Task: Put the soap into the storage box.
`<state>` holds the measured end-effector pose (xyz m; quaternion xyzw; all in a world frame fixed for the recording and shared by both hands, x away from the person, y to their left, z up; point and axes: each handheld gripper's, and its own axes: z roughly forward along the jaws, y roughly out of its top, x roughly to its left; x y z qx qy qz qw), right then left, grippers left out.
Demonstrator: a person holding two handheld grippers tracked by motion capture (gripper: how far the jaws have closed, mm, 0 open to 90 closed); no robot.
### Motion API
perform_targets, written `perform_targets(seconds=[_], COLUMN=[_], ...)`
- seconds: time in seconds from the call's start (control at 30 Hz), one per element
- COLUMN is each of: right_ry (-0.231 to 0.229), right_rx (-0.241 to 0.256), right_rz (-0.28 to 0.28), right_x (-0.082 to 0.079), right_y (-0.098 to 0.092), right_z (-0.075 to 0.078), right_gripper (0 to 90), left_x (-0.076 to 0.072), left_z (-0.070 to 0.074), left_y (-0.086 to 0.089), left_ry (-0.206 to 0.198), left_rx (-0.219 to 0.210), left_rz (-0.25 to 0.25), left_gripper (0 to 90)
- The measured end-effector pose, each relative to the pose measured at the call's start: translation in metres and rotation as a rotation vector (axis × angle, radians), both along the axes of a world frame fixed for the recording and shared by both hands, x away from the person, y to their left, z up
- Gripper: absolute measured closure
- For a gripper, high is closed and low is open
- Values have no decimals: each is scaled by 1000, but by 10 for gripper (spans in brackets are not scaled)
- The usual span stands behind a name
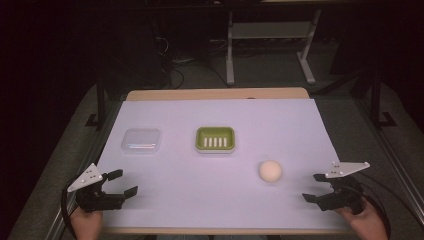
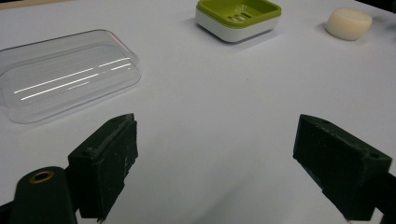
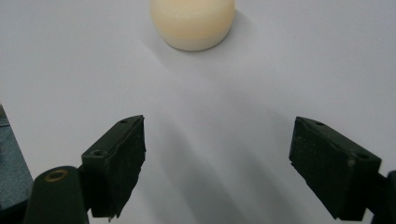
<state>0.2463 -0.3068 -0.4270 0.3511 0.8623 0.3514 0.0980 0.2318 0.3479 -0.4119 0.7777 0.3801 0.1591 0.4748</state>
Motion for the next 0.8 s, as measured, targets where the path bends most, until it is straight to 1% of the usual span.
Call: perform_targets(seconds=[0.03, 0.13, 0.17, 0.2, 0.23, 0.27, 0.33, 0.37, 0.4, 0.47, 0.5, 0.53, 0.67, 0.73, 0.77, 0.8], right_ry=[6, 3, 0, 12, 12, 15, 17, 20, 28, 47, 52, 52, 60, 58, 59, 57], right_rx=[-2, -3, 0, -8, -8, -19, -19, -32, -37, -32, -31, -31, -52, -49, -65, -68], right_rz=[5, 7, 7, 14, 14, 20, 27, 36, 39, 41, 50, 50, 78, 88, 101, 104], right_x=[0, 0, 1, 3, 3, 5, 6, 10, 12, 17, 20, 20, 30, 32, 36, 38], right_y=[0, 2, 3, 5, 5, 9, 11, 15, 18, 22, 25, 25, 37, 39, 43, 46], right_z=[1, 3, 5, 8, 8, 11, 12, 15, 16, 17, 17, 17, 19, 20, 23, 24], right_gripper=[177, 177, 177, 177, 177, 177, 176, 171, 167, 165, 165, 165, 166, 167, 168, 168], left_x=[0, 0, 0, 0, 1, 1, 1, 1, 1, 0, 0, 0, 1, 1, 1, 2], left_z=[0, 1, 0, 0, 0, 0, 0, 0, 1, 1, 1, 1, 1, 1, 1, 1], left_y=[0, 0, 0, -1, -1, 0, 1, 2, 2, 1, 1, 1, -1, -1, 0, 0], left_ry=[-3, -4, -3, -3, -3, -3, -3, -9, -11, -18, -17, -17, -13, -13, -14, -14], left_rx=[-2, -14, -10, -7, -11, -13, -7, -15, -14, -11, -14, -14, -18, -18, -18, -21], left_rz=[1, -3, -2, 1, 1, 0, 3, 4, 3, 3, 2, 2, -1, 0, 0, 1], left_gripper=[133, 133, 132, 133, 133, 133, 133, 132, 133, 133, 132, 133, 132, 132, 133, 132])
